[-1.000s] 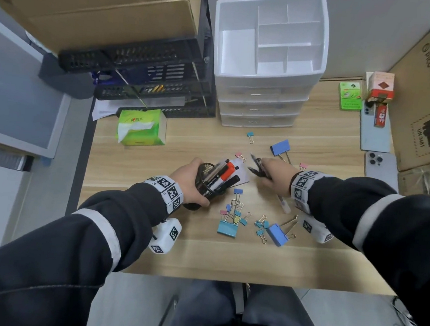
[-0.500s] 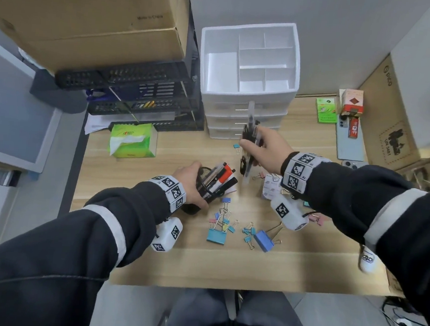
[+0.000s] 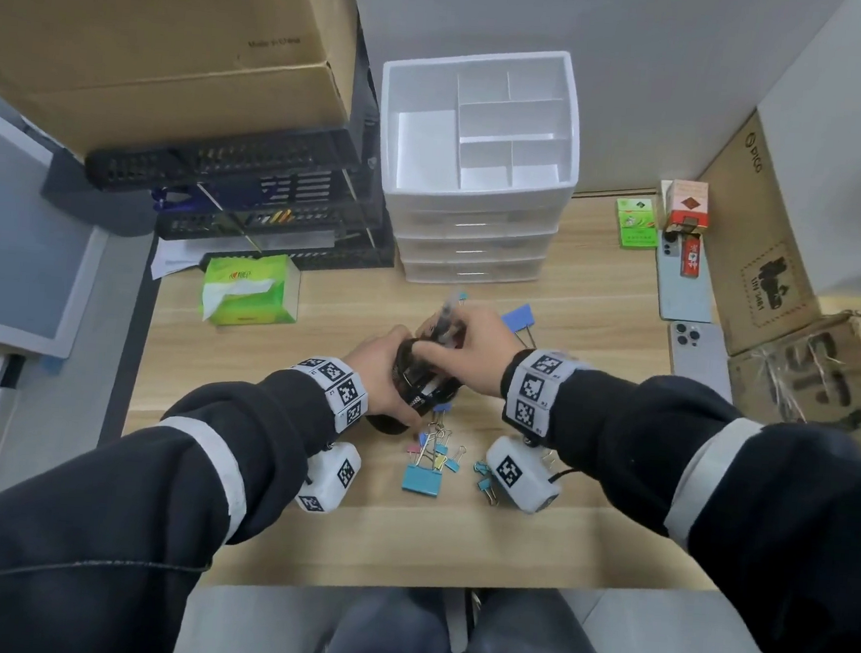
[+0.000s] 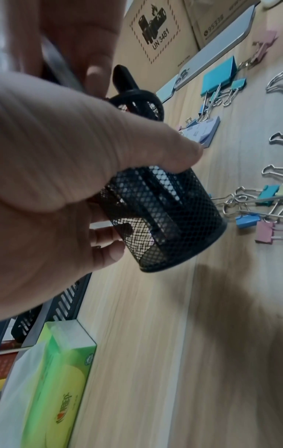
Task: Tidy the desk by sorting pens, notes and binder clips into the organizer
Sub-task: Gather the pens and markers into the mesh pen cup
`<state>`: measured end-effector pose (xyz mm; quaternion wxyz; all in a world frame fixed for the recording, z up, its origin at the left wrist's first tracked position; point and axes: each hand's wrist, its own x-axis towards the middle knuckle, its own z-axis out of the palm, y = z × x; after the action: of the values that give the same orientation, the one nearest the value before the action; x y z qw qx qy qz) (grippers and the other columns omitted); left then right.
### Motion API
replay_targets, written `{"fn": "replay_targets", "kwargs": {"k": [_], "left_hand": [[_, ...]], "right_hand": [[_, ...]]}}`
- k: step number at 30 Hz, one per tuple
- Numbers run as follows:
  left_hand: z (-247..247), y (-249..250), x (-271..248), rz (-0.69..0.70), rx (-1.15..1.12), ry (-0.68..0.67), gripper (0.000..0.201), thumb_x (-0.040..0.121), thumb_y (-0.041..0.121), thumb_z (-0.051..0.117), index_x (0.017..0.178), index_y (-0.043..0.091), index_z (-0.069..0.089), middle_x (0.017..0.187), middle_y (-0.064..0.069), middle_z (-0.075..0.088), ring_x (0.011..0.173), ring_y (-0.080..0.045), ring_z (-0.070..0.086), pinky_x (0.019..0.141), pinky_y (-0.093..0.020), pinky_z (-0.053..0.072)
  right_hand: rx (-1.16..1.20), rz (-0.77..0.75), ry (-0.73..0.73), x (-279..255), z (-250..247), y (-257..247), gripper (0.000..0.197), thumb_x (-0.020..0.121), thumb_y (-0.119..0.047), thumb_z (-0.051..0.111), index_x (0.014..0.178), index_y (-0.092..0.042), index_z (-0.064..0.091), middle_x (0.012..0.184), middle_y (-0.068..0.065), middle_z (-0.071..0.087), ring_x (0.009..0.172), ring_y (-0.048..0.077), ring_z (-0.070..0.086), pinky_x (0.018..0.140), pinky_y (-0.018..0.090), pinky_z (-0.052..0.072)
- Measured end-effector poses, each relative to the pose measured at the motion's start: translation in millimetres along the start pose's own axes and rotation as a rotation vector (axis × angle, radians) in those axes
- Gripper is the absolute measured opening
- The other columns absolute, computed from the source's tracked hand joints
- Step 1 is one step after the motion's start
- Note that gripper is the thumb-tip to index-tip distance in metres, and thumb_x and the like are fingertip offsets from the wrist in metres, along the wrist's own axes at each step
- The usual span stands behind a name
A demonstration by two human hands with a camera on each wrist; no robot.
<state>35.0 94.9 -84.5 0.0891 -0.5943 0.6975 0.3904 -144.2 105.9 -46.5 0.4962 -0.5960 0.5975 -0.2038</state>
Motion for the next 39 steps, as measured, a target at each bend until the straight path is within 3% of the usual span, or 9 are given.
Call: {"fn": "replay_targets", "kwargs": {"k": [5,12,17,22,29,32,35,37,39], "left_hand": [[3,2,1,-0.009,-0.004,-0.013,0.100,0.030,0.051,0.090,0.117,0.030,0.044,0.108,0.006,0.063,0.097,-0.017,0.062,0.086,-0.042,0.057],[7,5,8,0.014,0.035,-0.006,0.108,0.025,0.056,0.086,0.121,0.030,0.043,0.107,0.006,0.063,0.094,-0.016,0.064,0.084,-0.042,0.058],[6,3,9,0.024,0.062,-0.036,0.101,0.029,0.057,0.087,0.116,0.031,0.041,0.106,0.005,0.061,0.093,-0.015,0.062,0.083,-0.040,0.058],[3,5,11,0.035,0.072,-0.031,0.097,0.036,0.050,0.092,0.117,0.026,0.043,0.105,0.006,0.060,0.093,-0.015,0.061,0.083,-0.039,0.057],[4,0,9,0.020,0.030,-0.033,0.093,0.042,0.044,0.096,0.116,0.025,0.043,0.106,0.006,0.062,0.093,-0.017,0.063,0.086,-0.040,0.056],[0,1,10,0.013,-0.002,-0.015,0.091,0.043,0.042,0.096,0.115,0.028,0.042,0.109,0.005,0.061,0.097,-0.017,0.062,0.088,-0.040,0.056],[-7,4,13,0.021,-0.062,0.017,0.091,0.045,0.041,0.096,0.116,0.030,0.041,0.110,0.006,0.062,0.097,-0.017,0.063,0.086,-0.038,0.057],[-10,8,15,0.043,-0.097,0.040,0.087,0.046,0.042,0.095,0.115,0.030,0.044,0.108,0.006,0.063,0.094,-0.016,0.064,0.085,-0.038,0.058],[-10,13,16,0.064,-0.127,0.045,0.085,0.046,0.043,0.094,0.114,0.030,0.046,0.106,0.006,0.064,0.093,-0.015,0.065,0.084,-0.039,0.059]], "right_hand": [[-0.083,-0.084,0.074,-10,10,3,0.017,0.088,-0.031,0.067,0.102,-0.021,0.069,0.092,-0.006,0.068,0.079,0.004,0.061,0.062,0.006,0.044],[-0.500,-0.350,0.227,-20,17,24,0.032,0.090,-0.029,0.053,0.118,-0.016,0.062,0.117,-0.002,0.062,0.112,0.018,0.047,0.098,0.037,0.042],[-0.478,-0.288,0.146,-25,22,45,0.063,0.095,-0.032,0.048,0.150,-0.005,0.033,0.157,0.011,0.032,0.145,0.025,0.027,0.120,0.039,0.022],[-0.407,-0.232,0.034,-23,28,53,0.072,0.099,-0.037,0.043,0.156,-0.005,0.013,0.164,0.010,0.008,0.152,0.021,0.008,0.123,0.036,0.014],[-0.288,-0.228,0.110,-15,8,46,0.064,0.089,-0.043,0.053,0.141,-0.011,0.032,0.133,0.005,0.050,0.119,0.022,0.050,0.104,0.044,0.044],[-0.133,0.000,0.126,-8,-5,52,0.091,0.086,-0.055,0.058,0.155,-0.012,0.017,0.153,0.007,0.037,0.138,0.022,0.038,0.114,0.042,0.035],[0.118,0.247,0.027,0,-10,60,0.102,0.077,-0.057,0.071,0.154,-0.014,0.020,0.127,0.001,0.054,0.119,0.020,0.054,0.104,0.043,0.045],[0.170,0.277,-0.017,2,-11,60,0.089,0.073,-0.054,0.077,0.143,-0.015,0.040,0.106,-0.005,0.060,0.103,0.016,0.059,0.098,0.040,0.049],[0.246,0.237,-0.076,1,-11,51,0.045,0.078,-0.041,0.079,0.114,-0.023,0.060,0.095,-0.007,0.063,0.093,0.013,0.062,0.083,0.029,0.054]]}}
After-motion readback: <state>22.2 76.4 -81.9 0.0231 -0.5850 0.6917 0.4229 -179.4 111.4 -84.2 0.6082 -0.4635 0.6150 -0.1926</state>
